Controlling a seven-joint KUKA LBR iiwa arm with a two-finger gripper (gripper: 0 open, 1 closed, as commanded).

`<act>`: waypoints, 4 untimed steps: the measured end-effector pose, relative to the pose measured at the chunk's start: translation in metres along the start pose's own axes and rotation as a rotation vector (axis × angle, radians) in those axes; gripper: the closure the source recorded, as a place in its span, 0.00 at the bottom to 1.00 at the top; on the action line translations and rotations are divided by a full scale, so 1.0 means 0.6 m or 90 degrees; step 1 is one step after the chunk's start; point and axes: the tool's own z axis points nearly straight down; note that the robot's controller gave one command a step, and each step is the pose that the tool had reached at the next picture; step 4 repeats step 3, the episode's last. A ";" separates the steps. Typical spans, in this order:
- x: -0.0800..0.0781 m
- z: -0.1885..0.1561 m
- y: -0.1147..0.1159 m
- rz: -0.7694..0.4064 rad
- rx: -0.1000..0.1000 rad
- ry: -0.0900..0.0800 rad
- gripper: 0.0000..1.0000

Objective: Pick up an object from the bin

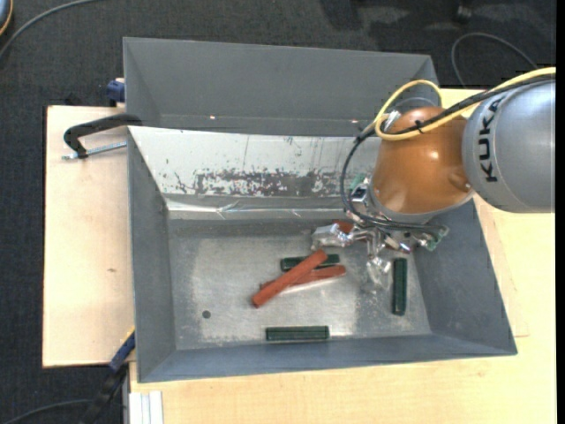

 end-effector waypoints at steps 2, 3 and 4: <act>-0.118 0.000 0.151 -0.104 -0.003 0.000 1.00; -0.058 -0.276 0.123 -0.116 0.003 -0.005 1.00; -0.058 -0.276 0.123 -0.116 0.003 -0.005 1.00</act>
Offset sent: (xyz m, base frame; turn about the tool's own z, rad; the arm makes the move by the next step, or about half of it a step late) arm -0.0246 0.1108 -0.0010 -0.1657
